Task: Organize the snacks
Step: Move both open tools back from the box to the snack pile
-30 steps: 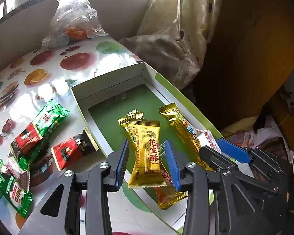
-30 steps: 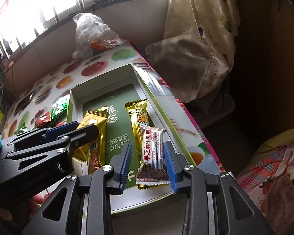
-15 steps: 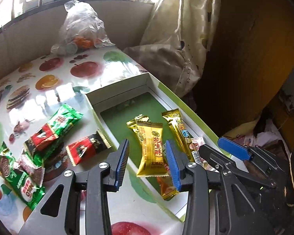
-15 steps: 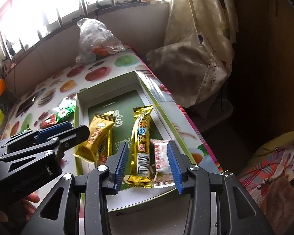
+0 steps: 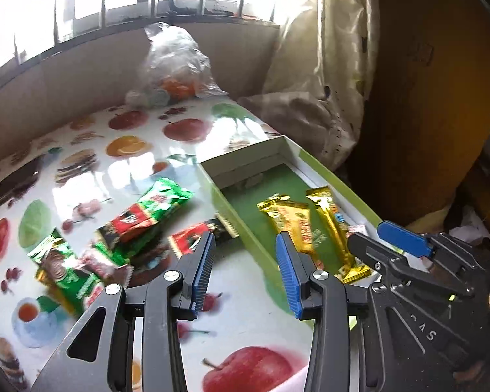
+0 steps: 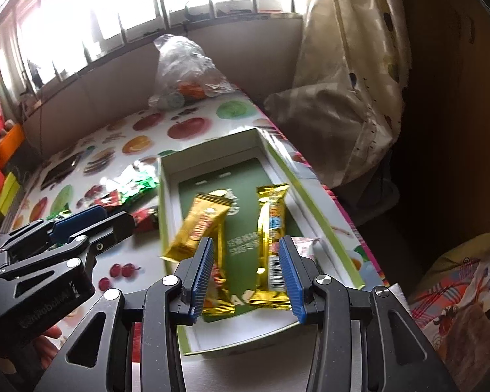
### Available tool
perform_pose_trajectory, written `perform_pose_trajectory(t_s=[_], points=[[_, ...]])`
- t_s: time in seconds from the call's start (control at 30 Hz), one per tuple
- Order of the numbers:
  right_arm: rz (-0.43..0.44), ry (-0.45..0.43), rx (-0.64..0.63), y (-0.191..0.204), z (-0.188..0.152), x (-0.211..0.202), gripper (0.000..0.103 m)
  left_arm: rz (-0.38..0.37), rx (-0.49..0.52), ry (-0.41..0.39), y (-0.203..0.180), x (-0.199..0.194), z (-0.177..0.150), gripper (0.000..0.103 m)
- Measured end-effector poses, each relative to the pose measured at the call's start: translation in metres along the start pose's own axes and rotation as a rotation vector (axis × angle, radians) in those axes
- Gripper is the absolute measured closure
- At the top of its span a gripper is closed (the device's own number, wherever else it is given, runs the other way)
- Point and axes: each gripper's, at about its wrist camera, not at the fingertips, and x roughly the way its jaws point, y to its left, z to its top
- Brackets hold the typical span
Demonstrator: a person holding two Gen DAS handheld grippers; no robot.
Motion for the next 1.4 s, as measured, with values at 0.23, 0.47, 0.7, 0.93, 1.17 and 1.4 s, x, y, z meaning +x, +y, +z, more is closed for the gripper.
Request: perform_pose_trajectory(t_s=[0.23,0.47,0.7,0.93,1.17,1.4], points=[[0.044,-0.019,-0.033,0.023,0.000,-0.001,0.062,0.061,-0.037,-0.020,0.024,-0.016,-0.011,0.063],[0.101,-0.018,-0.074,0.051,-0.002,0.008,0.062,0.135,-0.072,-0.029,0.051,-0.026,-0.025,0.063],[0.137,-0.014,-0.128,0.080,-0.001,0.016,0.062,0.180,-0.157,-0.029,0.090,-0.034,-0.040,0.062],[0.166,0.007,-0.157,0.102,-0.002,0.028,0.062,0.206,-0.227,-0.026,0.124,-0.037,-0.052,0.062],[0.201,0.029,-0.195,0.120,0.000,0.040,0.062,0.197,-0.296,-0.014,0.151,-0.036,-0.063,0.062],[0.261,0.064,-0.258,0.149,0.001,0.057,0.062,0.204,-0.329,-0.002,0.169,-0.034,-0.072,0.062]])
